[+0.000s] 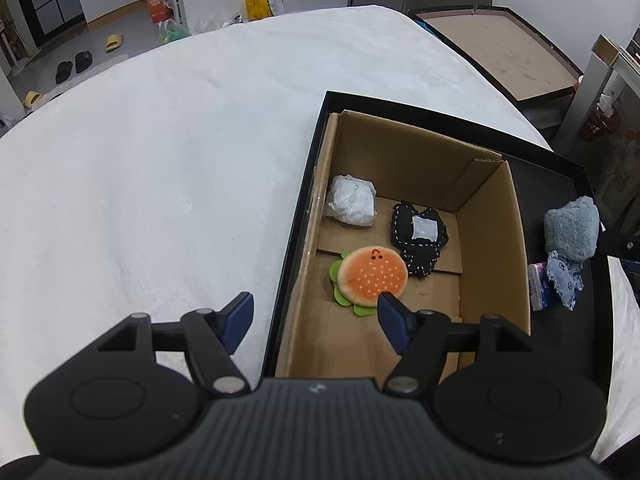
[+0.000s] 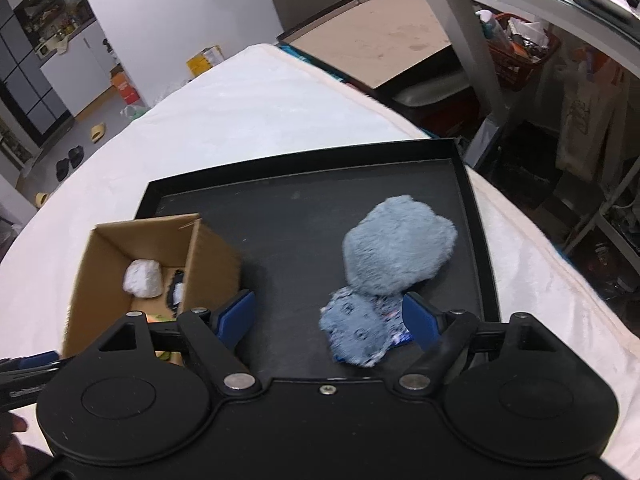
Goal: Organize soft objects
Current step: 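Lower the right gripper onto the grey fluffy plush and close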
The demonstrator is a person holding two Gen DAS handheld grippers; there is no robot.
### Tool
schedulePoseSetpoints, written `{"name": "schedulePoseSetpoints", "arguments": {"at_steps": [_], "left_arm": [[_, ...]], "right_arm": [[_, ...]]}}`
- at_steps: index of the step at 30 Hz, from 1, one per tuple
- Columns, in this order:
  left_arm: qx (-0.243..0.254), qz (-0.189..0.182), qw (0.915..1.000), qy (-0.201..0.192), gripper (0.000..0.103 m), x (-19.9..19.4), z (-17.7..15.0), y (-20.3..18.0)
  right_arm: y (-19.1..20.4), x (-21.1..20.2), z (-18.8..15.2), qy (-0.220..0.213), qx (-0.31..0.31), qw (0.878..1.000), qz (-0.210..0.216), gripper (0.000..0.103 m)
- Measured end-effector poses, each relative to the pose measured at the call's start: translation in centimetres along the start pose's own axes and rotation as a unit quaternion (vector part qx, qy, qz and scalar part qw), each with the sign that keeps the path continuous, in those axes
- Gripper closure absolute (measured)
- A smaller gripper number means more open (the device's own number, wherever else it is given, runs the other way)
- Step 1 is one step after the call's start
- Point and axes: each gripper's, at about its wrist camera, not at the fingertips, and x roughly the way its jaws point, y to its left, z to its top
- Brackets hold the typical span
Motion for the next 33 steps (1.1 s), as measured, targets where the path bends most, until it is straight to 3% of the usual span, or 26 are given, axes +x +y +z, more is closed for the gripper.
{"name": "schedulePoseSetpoints", "arguments": {"at_steps": [4,7,14,19,33], "left_arm": [[0.009,0.009,0.9999,-0.001,0.035,0.2,0.1,-0.6],[0.014,0.011,0.9998,-0.002,0.034,0.3,0.3,-1.0],[0.021,0.018,0.9996,0.003,0.034,1.4,0.8,-2.1],[0.021,0.026,0.9994,0.001,0.033,2.2,1.2,-2.5],[0.023,0.036,0.9990,0.008,0.033,3.5,1.7,-3.3]], "right_arm": [[-1.4,1.0,-0.4,-0.021,0.016,1.000,-0.009,0.022],[-2.2,1.4,-0.7,-0.039,0.021,0.999,0.003,0.012],[-3.6,3.2,-0.6,-0.041,0.047,0.998,-0.007,0.011],[-4.0,4.3,-0.1,-0.054,0.056,0.997,-0.016,0.000],[-5.4,8.2,0.9,-0.030,0.101,0.994,-0.041,0.003]]}}
